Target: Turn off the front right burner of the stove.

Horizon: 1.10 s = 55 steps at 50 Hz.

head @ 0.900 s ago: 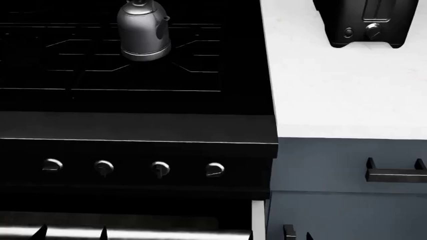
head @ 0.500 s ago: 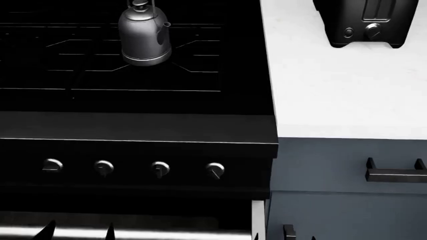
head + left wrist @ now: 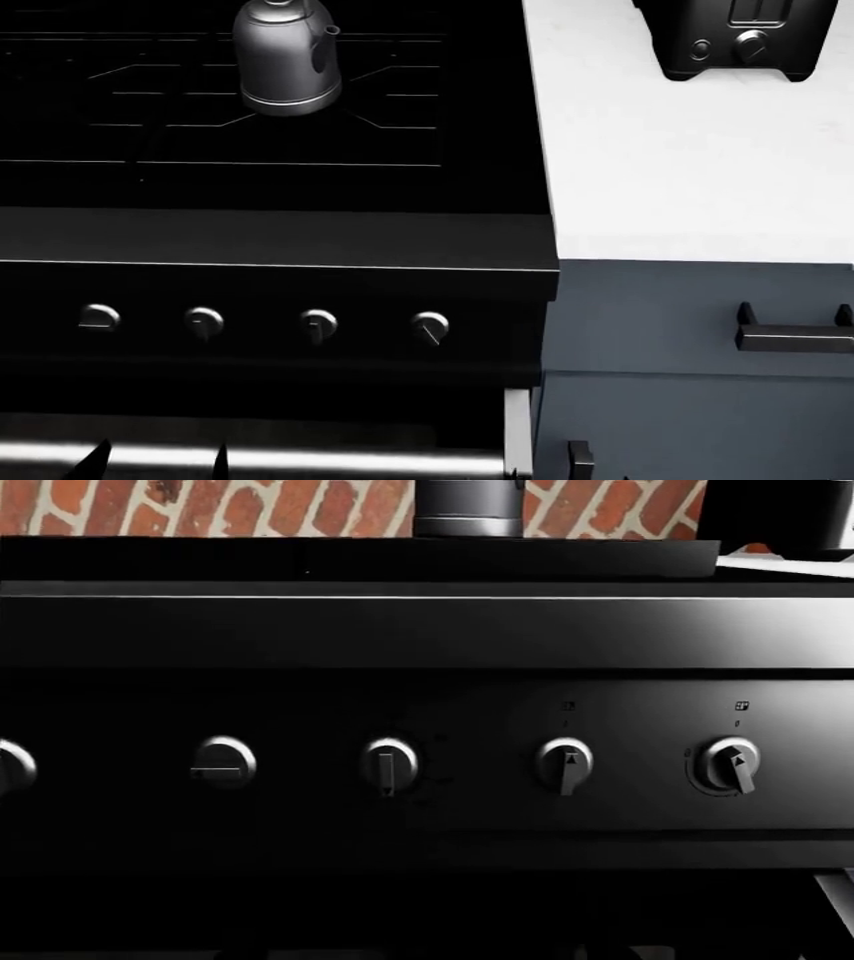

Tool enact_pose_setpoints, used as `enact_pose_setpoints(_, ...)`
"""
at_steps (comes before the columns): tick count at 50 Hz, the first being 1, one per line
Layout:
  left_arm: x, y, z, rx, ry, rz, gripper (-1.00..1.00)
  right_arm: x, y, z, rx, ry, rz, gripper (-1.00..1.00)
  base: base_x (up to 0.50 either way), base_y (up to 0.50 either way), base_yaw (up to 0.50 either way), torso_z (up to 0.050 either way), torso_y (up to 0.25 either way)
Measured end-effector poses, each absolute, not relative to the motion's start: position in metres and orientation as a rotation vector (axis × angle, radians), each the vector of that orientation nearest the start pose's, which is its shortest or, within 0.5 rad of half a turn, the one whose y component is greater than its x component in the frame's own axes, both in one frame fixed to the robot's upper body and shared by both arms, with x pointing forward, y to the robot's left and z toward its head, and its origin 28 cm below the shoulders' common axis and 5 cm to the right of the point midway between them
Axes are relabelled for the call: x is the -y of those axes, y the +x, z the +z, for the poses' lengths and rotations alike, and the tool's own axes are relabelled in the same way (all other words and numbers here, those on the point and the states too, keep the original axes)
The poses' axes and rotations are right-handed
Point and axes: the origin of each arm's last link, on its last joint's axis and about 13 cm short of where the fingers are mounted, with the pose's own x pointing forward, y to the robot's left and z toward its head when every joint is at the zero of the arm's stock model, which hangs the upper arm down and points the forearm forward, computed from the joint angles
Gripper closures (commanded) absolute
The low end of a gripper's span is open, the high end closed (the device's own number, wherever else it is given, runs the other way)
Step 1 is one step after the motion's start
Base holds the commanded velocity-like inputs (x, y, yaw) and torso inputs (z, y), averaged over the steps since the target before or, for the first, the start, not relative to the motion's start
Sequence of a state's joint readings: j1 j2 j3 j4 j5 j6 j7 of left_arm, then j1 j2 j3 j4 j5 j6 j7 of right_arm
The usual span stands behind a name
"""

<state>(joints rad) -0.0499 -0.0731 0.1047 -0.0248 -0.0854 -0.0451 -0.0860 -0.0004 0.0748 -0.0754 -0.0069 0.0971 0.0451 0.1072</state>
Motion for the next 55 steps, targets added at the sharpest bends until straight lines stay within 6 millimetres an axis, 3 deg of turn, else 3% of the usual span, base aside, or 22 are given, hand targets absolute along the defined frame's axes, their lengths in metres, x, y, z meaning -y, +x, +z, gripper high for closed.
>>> enact_pose_setpoints(30,-0.2022,0.2179,0.014,-0.032,-0.016,-0.01,-1.0,0.0984,0.2117,0.0126,-0.089,0.017,-0.069,-1.0,0.0,0.0,0.0,-0.049,0.0)
enact_pose_setpoints(46,-0.2033,0.2168,0.0151,-0.01,-0.041,-0.015,-1.0,0.0981,0.2114,0.0121,-0.09,-0.003,-0.066,-1.0,0.0,0.01,0.0,-0.002,0.0)
enact_pose_setpoints(55,-0.2027,0.2161,0.0153,-0.004,-0.046,-0.018,-1.0,0.0984,0.2111,0.0117,-0.089,-0.024,-0.067,-1.0,0.0,0.5,0.0,0.0,0.0)
